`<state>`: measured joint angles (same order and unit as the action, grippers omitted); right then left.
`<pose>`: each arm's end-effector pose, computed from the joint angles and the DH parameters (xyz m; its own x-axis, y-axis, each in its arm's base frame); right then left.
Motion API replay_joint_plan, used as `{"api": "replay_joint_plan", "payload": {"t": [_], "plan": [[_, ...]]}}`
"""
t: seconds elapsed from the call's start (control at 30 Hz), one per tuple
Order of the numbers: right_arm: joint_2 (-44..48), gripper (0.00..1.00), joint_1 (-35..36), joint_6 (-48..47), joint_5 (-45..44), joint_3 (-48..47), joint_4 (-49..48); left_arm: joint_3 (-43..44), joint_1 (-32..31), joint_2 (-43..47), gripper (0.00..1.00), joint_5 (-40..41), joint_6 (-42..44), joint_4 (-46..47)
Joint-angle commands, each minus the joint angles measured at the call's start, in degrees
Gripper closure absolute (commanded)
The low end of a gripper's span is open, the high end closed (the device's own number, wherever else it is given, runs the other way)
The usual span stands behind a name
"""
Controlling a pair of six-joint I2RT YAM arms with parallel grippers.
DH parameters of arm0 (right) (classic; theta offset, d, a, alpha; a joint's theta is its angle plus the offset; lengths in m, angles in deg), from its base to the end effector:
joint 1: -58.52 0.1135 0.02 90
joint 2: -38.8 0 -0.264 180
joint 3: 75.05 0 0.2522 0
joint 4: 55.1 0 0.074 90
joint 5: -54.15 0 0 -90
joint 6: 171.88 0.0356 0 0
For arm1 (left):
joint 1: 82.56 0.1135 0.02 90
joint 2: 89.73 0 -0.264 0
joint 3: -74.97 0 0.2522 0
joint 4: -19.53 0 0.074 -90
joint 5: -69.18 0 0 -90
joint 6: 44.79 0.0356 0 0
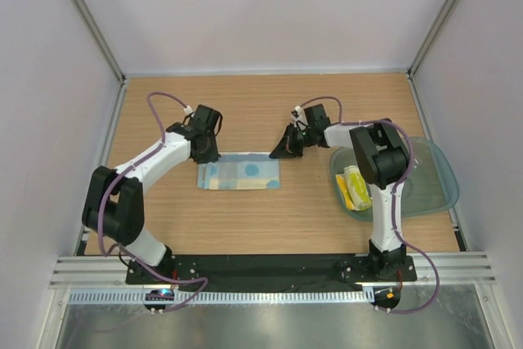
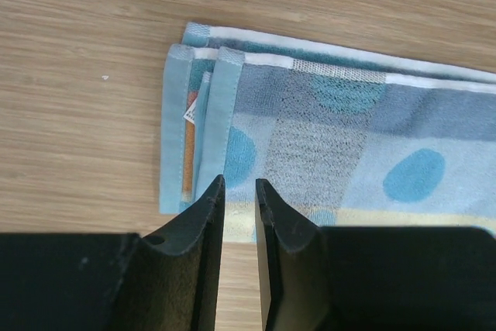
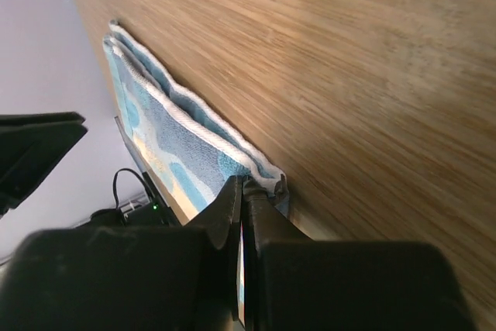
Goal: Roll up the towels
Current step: Fold the towel
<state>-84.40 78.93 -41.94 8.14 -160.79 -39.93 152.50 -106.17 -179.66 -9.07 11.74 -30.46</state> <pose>0.3899 0.1715 0.1019 -0.9858 0.1260 -0.1110 -0.0171 0.5822 0.8129 0.2929 -0.1201 0.2269 -0.8459 -0.2195 -0.4861 -0.1928 0.9756 -0.1051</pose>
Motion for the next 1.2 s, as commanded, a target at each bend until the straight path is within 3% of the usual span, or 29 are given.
{"api": "replay_joint_plan", "payload": {"t": [0.0,0.2,0.37,0.53,0.73,0.77,0.87,0.9,0.97,1.0,1.03,1.07,1.1,1.17], "plan": [[-1.3,0.99,0.6,0.0,-2.0,4.2,-3.4,3.0,0.1,-2.4,0.77,0.9,1.7,2.6],[2.5,0.99,0.2,-0.5,-4.5,12.8,-4.6,5.9,0.2,-11.1,0.79,5.7,3.8,3.0],[10.7,0.99,0.2,-3.4,-9.7,19.1,0.6,7.5,0.4,-15.3,0.82,7.3,4.8,2.6],[16.4,0.99,0.8,-5.7,-11.6,19.1,7.2,9.9,0.3,-12.3,0.82,8.0,5.3,1.1],[22.8,0.97,3.6,-10.1,-16.8,9.0,17.7,18.7,-0.7,-4.3,0.8,10.8,6.8,-6.2],[23.8,0.94,3.8,-10.5,-17.7,5.8,19.2,19.8,-1.7,-3.1,0.79,10.9,7.3,-7.2],[29.4,0.63,5.1,-12.3,-22.2,0.7,23.8,22.3,-4.6,3.3,0.68,11.4,9.2,-8.9],[32.6,0.48,5.7,-13.0,-25.1,-0.1,25.4,22.2,-5.5,7.8,0.52,11.6,9.6,-8.7],[36.8,0.36,6.4,-13.1,-28.4,-0.4,25.7,18.3,-6.0,12.9,0.2,8.7,8.7,-4.3],[38.7,0.24,6.6,-13.2,-30.3,0.1,25.5,14.9,-5.4,15.7,0.01,7.4,7.4,-0.5],[42.7,0.19,6.8,-12.7,-33.8,1.7,24.4,11.2,-5.0,22.0,0.0,3.3,6.2,8.5],[44.4,0.13,6.8,-12.3,-35.4,2.9,23.6,1.1,-4.3,24.8,0.0,0.8,5.2,15.2],[46.3,0.01,6.7,-11.6,-36.6,3.9,22.6,-3.5,-3.3,27.4,0.0,-0.8,4.0,20.8],[49.9,0.0,6.8,-11.7,-39.4,6.1,22.5,-10.6,-2.1,32.7,0.0,-4.7,-1.4,28.6]]}}
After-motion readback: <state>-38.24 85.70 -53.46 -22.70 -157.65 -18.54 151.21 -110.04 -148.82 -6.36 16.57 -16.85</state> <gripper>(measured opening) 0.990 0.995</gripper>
